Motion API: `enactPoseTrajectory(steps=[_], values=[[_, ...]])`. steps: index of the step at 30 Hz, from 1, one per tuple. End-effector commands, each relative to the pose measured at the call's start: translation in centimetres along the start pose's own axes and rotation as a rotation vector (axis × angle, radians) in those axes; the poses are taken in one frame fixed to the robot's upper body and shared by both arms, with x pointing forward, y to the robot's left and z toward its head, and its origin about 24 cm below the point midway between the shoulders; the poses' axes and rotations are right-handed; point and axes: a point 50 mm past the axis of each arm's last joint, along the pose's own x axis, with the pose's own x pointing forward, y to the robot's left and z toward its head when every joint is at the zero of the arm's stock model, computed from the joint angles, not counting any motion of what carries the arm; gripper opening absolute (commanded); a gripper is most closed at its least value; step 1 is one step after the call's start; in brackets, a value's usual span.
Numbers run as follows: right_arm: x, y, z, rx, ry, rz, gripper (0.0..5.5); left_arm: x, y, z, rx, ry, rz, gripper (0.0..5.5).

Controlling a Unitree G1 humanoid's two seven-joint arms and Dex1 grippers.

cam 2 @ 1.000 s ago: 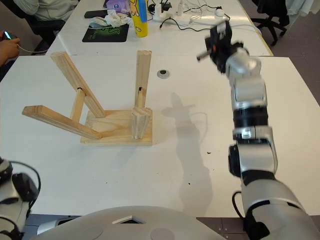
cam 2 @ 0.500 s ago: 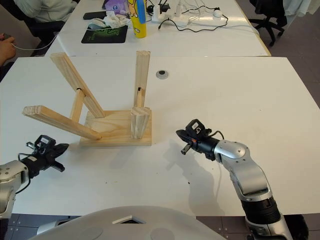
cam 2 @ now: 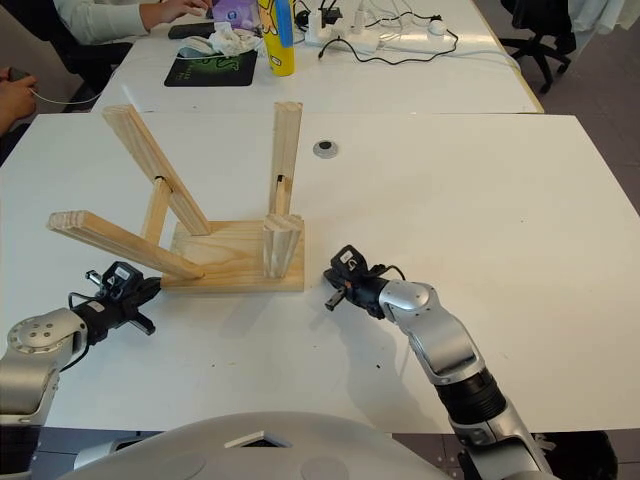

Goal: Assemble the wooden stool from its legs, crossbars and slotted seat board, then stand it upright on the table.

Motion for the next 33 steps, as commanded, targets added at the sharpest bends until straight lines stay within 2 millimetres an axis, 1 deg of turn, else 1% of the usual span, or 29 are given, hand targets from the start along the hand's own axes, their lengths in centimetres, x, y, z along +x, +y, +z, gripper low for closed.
enactPoseTrajectory(steps=[1,8,11,14,19,26,30,33], values=[[0.4,0.4,1.2,0.049,-0.016,0.083,0.0,0.6,-1.0,0.1,-0.011,0.017,-0.067,0.01],[0.9,-0.4,1.9,0.032,-0.008,0.076,0.0,1.3,-1.4,1.8,0.006,-0.035,-0.09,0.01],[0.9,-0.2,1.9,0.031,-0.006,0.088,0.0,1.6,-1.8,2.7,0.016,-0.06,-0.112,0.01],[0.7,-0.2,1.5,0.026,0.019,0.099,0.0,1.7,-2.0,3.1,0.017,-0.071,-0.116,0.01],[0.5,-0.9,1.0,0.01,0.045,0.066,0.0,1.8,-2.1,3.2,0.01,-0.077,-0.114,0.01],[-0.4,-2.5,0.7,-0.023,0.051,-0.001,0.0,1.6,-1.8,2.4,0.013,-0.044,-0.09,0.01],[-0.5,-1.8,0.5,-0.035,0.057,0.049,0.0,1.8,-1.9,2.5,0.014,-0.047,-0.091,0.01],[-0.5,-1.2,0.8,-0.03,0.044,0.086,0.0,1.8,-2.1,2.6,0.016,-0.051,-0.102,0.01]])
